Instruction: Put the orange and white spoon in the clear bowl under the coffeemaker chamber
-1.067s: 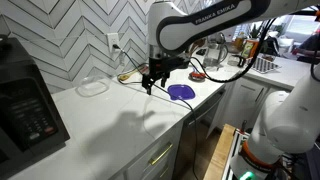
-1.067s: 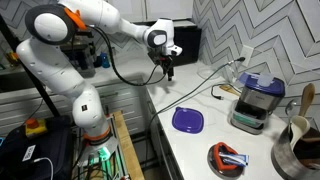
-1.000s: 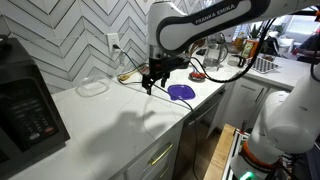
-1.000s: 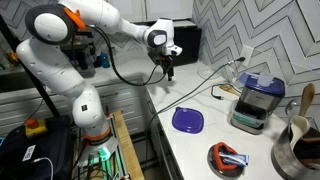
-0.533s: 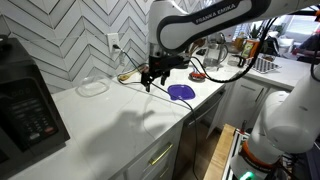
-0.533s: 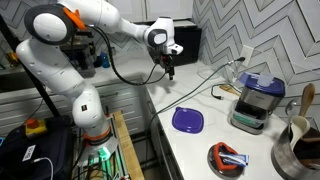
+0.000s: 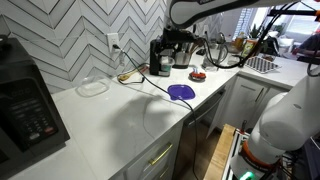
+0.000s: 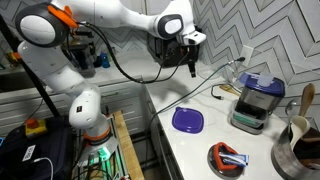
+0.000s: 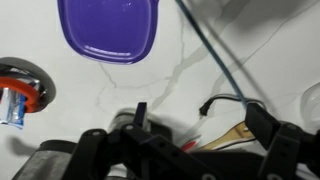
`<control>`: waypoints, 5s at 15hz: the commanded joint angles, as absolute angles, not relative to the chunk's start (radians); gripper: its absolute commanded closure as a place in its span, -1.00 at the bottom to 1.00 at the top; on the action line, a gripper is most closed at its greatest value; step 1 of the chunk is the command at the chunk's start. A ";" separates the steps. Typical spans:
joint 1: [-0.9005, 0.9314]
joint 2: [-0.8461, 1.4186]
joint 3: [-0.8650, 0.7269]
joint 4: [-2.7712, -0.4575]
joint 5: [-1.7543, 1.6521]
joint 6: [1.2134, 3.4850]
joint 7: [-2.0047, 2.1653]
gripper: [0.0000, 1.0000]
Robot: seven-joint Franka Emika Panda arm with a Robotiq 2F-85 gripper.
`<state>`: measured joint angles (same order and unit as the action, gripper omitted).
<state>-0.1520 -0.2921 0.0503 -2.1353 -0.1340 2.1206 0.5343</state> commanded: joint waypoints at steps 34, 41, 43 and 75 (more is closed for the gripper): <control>-0.003 0.722 -0.190 -1.042 -0.211 1.730 1.684 -1.00; -0.122 0.752 -0.092 -1.054 -0.117 1.972 1.263 -1.00; -0.137 0.792 -0.093 -1.009 -0.049 1.951 1.189 -1.00; 0.020 0.987 -0.268 -0.933 -0.314 2.178 1.376 0.17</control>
<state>0.0369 0.9368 -0.2733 -0.9911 -0.3424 2.1802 1.3965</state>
